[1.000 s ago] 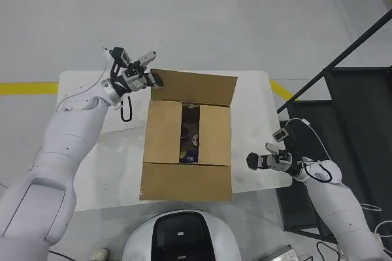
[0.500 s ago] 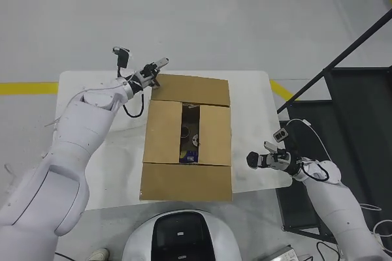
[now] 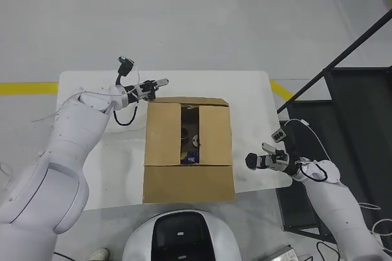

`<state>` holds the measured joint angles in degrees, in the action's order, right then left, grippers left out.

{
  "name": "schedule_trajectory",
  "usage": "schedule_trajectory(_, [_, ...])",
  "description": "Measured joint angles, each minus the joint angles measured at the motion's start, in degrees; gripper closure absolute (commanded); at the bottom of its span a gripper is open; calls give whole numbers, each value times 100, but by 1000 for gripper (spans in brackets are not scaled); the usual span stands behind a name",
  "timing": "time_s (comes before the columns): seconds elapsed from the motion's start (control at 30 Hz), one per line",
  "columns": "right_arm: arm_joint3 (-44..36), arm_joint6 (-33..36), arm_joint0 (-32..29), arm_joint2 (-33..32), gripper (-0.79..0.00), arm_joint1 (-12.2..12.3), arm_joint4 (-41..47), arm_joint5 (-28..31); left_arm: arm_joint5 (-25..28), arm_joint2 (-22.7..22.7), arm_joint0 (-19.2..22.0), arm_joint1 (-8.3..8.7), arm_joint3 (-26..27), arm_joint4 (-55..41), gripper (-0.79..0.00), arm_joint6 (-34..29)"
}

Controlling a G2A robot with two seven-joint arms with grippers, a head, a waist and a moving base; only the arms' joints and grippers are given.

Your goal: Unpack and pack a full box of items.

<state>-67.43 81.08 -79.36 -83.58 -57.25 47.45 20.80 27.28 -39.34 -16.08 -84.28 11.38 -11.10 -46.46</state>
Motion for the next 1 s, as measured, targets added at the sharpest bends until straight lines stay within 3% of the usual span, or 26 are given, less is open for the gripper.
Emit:
schedule_trajectory(0.13, [-63,-34,62,78,-785,-14,-119,-4,130,-124,12,87,-51,-95,-785,-246])
schedule_trajectory(0.33, [-449,-488,208,135,-785,-10,-842,254,583,-527,82,275,-107,-576,-785,398])
schedule_trajectory(0.43, [-894,-861,269,200,-785,-7,-1366,236,935,-774,95,424,-90,-932,-785,-8])
schedule_trajectory(0.63, [-1734,-1589,537,622,-785,-57,-2322,-203,1447,-1192,-31,795,71,-1498,-785,-1524])
schedule_trajectory(0.73, [-1977,-1755,736,1026,-785,-115,-2686,-502,1148,-1306,-332,1024,718,-1573,-785,-1963])
schedule_trajectory(1.0, [-1779,-2025,1431,2106,-785,-337,-2925,-1342,234,-2190,-1826,2026,3489,-1733,-785,-2827])
